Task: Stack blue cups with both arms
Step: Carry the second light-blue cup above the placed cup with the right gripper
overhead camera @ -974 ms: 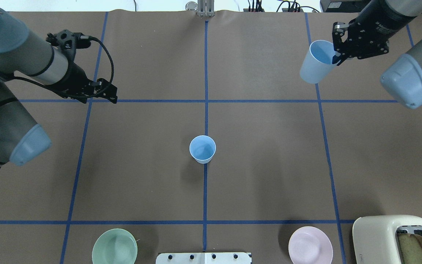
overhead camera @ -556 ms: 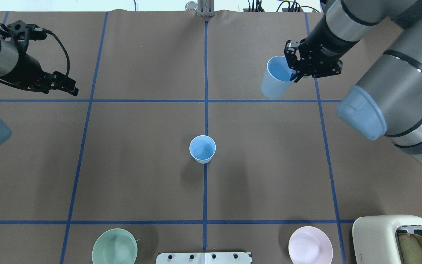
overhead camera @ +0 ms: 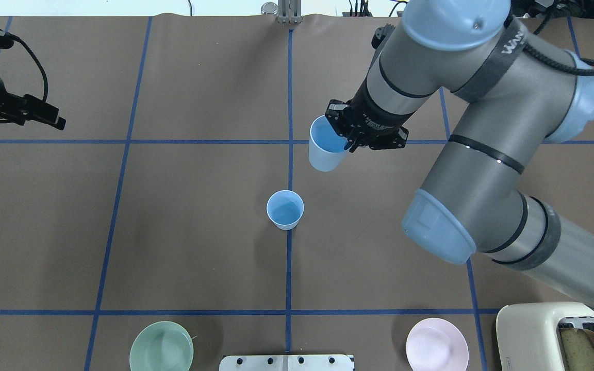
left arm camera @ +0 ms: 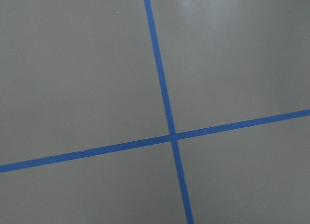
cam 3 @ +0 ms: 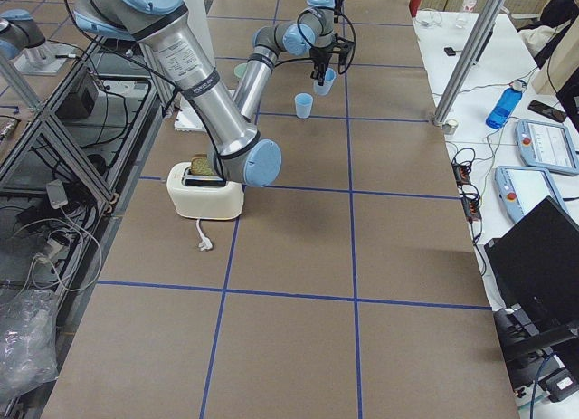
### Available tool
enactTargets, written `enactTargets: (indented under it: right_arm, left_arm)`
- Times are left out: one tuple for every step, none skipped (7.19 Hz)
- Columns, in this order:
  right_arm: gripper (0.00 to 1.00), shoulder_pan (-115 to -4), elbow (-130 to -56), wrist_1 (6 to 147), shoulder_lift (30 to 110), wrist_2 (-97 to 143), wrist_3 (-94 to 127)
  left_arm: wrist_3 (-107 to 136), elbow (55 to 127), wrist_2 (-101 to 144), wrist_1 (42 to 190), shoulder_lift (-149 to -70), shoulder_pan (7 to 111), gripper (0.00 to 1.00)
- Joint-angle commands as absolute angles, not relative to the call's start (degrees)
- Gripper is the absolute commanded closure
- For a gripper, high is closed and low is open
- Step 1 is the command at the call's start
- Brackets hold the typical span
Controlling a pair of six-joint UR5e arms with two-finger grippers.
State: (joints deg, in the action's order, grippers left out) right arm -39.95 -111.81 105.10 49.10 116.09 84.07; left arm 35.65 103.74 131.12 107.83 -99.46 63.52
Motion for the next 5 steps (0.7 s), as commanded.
enactTargets:
  right_arm:
    - [1.0,-36.31,-108.22,105.03,45.38,112.6,85.25]
    - [1.0,-35.08,-105.76,105.03,43.52,111.46,86.39]
    - [1.0,-34.37,-105.56,104.59,43.51,110.49,86.57]
    - [1.0,-33.23,-104.51,104.07,43.33,109.35,86.57]
    - [1.0,-32.53,-102.24,100.41,43.42,108.47,86.92]
  left_arm:
    - [34.8,103.71,132.89,109.93,-97.74,64.69,0.02]
    - [34.8,103.8,132.89,110.13,-96.95,64.69,0.02]
    - [34.8,103.8,132.89,110.13,-96.94,64.69,0.02]
    - [34.8,103.8,132.89,110.13,-96.94,64.69,0.02]
    - [34.8,103.8,132.89,110.13,-96.94,64.69,0.02]
